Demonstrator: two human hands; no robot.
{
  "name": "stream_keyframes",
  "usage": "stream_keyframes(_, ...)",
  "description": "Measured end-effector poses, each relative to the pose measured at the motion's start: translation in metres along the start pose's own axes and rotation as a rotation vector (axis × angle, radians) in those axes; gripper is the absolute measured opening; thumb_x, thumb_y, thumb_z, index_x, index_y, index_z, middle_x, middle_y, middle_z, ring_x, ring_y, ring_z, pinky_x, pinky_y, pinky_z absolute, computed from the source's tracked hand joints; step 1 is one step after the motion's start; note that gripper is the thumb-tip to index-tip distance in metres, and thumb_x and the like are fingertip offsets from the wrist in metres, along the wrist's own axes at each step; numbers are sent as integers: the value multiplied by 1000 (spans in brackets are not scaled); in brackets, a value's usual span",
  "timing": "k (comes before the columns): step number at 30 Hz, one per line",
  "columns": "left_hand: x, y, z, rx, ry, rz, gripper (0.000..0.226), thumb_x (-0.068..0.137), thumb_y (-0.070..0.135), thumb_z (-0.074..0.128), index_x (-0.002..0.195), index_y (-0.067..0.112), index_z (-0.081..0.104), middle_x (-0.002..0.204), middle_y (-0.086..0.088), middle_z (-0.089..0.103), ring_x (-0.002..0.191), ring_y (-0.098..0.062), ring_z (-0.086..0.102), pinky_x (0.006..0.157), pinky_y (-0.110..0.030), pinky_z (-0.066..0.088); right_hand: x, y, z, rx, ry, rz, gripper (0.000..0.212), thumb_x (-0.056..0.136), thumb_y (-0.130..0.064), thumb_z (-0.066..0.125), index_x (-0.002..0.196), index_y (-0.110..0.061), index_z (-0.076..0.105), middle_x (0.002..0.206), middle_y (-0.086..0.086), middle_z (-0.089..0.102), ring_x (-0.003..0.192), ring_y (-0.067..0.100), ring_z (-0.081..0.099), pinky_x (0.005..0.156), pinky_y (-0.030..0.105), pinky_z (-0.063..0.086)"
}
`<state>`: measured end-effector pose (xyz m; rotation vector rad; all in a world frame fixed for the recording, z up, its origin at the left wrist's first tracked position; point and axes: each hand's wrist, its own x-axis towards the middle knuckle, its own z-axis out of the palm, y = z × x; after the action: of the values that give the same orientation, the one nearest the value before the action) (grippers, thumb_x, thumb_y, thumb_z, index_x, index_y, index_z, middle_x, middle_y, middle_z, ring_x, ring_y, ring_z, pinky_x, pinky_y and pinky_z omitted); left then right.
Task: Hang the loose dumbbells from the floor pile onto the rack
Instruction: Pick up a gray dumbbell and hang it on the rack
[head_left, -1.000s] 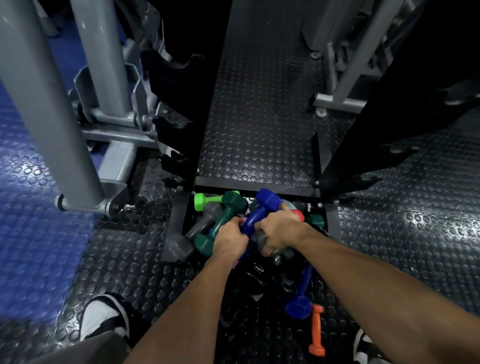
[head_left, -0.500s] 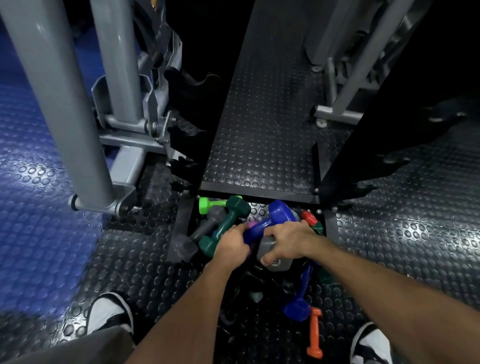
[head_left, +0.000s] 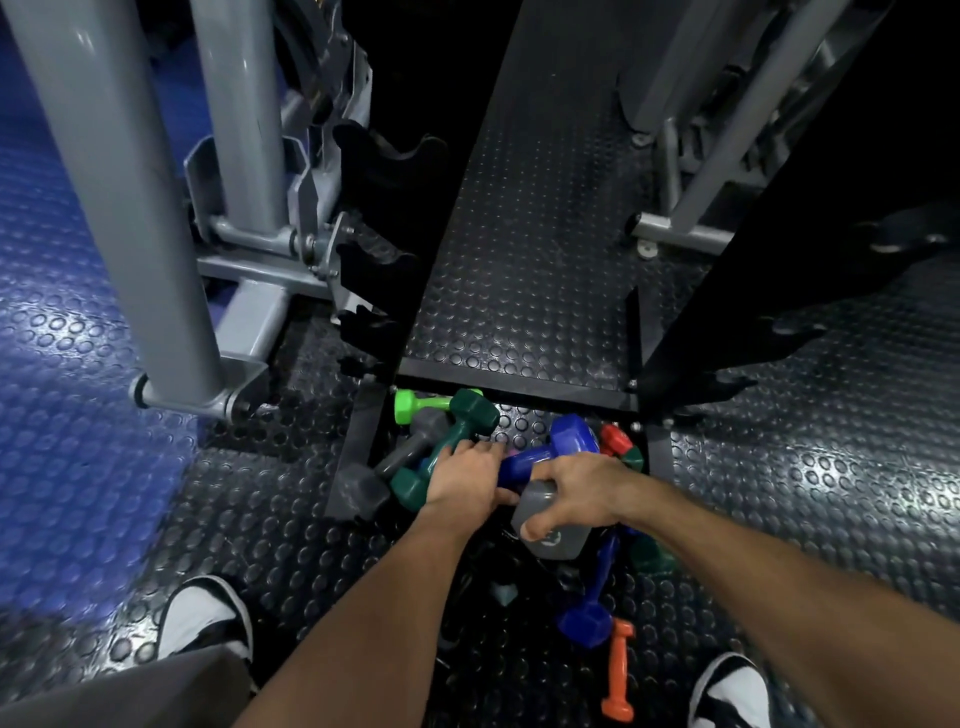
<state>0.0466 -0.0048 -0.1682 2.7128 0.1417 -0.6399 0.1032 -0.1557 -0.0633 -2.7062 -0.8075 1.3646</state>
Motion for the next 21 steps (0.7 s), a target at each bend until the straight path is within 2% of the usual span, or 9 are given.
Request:
stream_keyframes(3,3,3,3,5,-13,29,69,90,50,66,148,24,40,143,-2,54,134,-28,46,113,-43,34,-4,7,7,30,9,-11,53,67,-71,73,103,-34,64,90,-11,66,92,14,62,78,33,42)
stream_keyframes(5,0,5,9,-35,10,44,59,93,47,63,143,23,43,141,-3,57,129,-30,47,109,-44,36,-7,9,10,44,25,-12,52,68,-70,73,103,-33,63,94,-9,68,96,15,62,89,37,46)
stream_keyframes(9,-2,1,15,-173,84,6,53,89,50,65,134,24,52,123,-5,67,123,-28,47,101,-42,33,-10,13,12,109,43,-15,51,66,-71,73,101,-34,64,96,-10,70,98,14,63,98,41,46)
stream_keyframes(13,0,-1,14,-263,114,-8,57,83,53,72,133,28,58,116,-2,68,120,-24,49,98,-39,32,-11,15,14,131,46,-35,50,67,-71,72,100,-35,63,94,-11,70,96,13,62,97,39,45)
stream_keyframes(18,2,-1,0,-184,127,21,56,81,56,73,129,30,61,114,-2,67,115,-22,56,92,-37,32,-14,26,6,160,18,-75,44,65,-70,75,89,-36,61,87,-12,69,86,8,62,78,29,39)
stream_keyframes(21,6,-3,-12,-122,135,22,53,78,60,73,122,31,66,110,-1,70,109,-22,62,89,-36,36,-16,30,6,90,5,-95,43,66,-70,74,85,-36,58,81,-14,65,82,7,59,81,33,39)
